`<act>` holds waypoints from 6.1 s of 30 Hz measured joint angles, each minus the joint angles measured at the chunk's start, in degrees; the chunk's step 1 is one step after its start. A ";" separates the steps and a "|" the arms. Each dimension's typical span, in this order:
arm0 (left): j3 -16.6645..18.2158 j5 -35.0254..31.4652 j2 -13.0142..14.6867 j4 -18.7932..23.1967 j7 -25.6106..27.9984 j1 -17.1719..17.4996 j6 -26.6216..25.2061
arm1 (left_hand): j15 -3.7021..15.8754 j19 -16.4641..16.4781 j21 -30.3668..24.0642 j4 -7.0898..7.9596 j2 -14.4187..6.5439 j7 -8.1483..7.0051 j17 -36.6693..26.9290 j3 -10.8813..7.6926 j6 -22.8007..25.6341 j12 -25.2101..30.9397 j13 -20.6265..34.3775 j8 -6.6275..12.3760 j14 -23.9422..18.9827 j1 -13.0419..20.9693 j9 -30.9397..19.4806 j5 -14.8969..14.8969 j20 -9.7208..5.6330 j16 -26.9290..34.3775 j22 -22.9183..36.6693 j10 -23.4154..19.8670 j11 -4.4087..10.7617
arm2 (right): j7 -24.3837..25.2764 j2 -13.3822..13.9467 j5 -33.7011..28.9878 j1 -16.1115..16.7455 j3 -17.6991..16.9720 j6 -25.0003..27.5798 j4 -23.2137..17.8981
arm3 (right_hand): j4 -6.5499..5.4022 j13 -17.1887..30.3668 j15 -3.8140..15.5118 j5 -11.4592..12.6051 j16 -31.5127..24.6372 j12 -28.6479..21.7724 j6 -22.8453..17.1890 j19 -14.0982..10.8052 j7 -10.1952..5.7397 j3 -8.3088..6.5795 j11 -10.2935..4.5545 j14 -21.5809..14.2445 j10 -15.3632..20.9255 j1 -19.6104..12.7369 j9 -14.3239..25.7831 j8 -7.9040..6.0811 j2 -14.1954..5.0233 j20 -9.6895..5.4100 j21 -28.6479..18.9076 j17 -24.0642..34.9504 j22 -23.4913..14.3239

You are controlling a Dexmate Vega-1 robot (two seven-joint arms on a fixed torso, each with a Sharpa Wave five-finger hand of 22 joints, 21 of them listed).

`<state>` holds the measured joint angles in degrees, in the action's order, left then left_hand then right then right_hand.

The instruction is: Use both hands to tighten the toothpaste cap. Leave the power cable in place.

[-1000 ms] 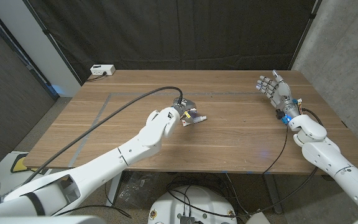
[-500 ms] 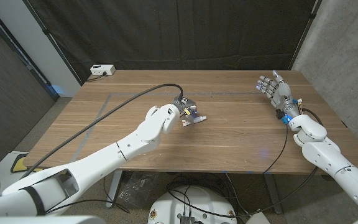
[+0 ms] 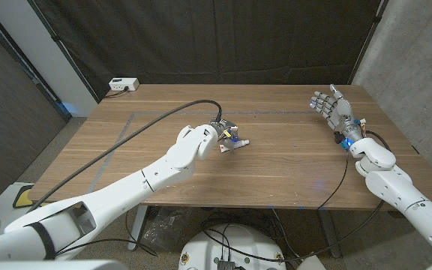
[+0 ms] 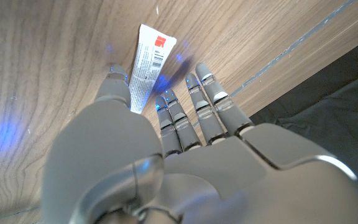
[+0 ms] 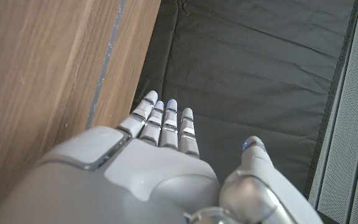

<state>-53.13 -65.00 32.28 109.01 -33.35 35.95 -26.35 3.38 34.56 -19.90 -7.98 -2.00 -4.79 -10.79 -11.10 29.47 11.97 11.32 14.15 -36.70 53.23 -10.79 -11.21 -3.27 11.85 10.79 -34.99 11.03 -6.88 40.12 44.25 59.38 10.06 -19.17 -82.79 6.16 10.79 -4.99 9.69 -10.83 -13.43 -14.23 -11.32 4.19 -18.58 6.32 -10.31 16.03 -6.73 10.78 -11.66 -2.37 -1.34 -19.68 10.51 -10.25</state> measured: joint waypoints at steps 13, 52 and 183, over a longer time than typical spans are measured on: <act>-0.83 -0.99 -0.48 -0.05 0.18 0.13 -1.25 | 0.00 -0.34 0.22 0.00 0.00 -0.01 0.00 0.00 0.00 0.00 0.00 0.00 -0.01 0.00 0.00 0.21 0.12 -0.20 0.00 0.00 0.00 | -0.48 0.78 0.48 0.51 -0.49 0.55 -0.75 | 0.00 0.00 0.00 0.00 0.00 0.00 0.00 0.00 0.00 0.00 0.00 0.00 0.00 0.00 0.00 0.00 0.00 0.00 0.43 0.00 0.00; -3.58 -0.09 -3.05 -4.42 -0.80 -1.33 -3.01 | 0.67 2.55 -0.94 -1.66 -4.15 1.12 0.14 -5.45 3.24 0.06 -0.11 -0.45 -4.56 8.40 -0.29 0.20 -0.13 0.28 0.29 -3.14 -0.42 | -2.28 1.75 1.27 0.93 -1.26 1.10 -0.65 | 0.00 0.00 0.02 0.00 0.00 0.40 0.00 0.00 0.00 0.00 0.00 -0.01 0.00 0.00 0.00 0.00 0.00 0.00 0.88 0.00 0.00; 13.37 45.39 -5.77 -16.39 53.31 0.37 32.10 | 4.91 11.26 -7.86 0.00 -2.99 2.14 0.20 -15.50 17.92 -0.95 0.41 -1.66 -18.84 12.64 -0.60 -0.27 -1.85 -0.44 -0.27 -16.05 -2.54 | -10.20 -9.74 -3.46 -9.89 7.71 -13.00 6.98 | 0.48 0.29 -2.20 0.27 1.11 1.15 -6.53 9.84 -5.75 0.34 -1.91 7.14 -1.00 -0.58 0.29 -0.83 -0.32 3.13 7.88 0.30 -0.29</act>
<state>-39.76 -19.61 26.50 92.62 19.96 36.31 5.74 8.29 45.82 -27.76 -7.98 -4.99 -2.66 -10.60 -26.60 47.39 11.02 11.72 12.49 -55.54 65.87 -11.39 -11.48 -5.12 11.41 10.53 -51.04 8.49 -17.07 30.37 40.79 49.49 17.77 -32.17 -75.81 6.64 11.08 -7.18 9.97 -9.72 -12.28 -20.76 -1.48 -1.56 -18.24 4.41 -3.17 15.03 -7.31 11.07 -12.49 -2.69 1.78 -11.80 10.81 -10.55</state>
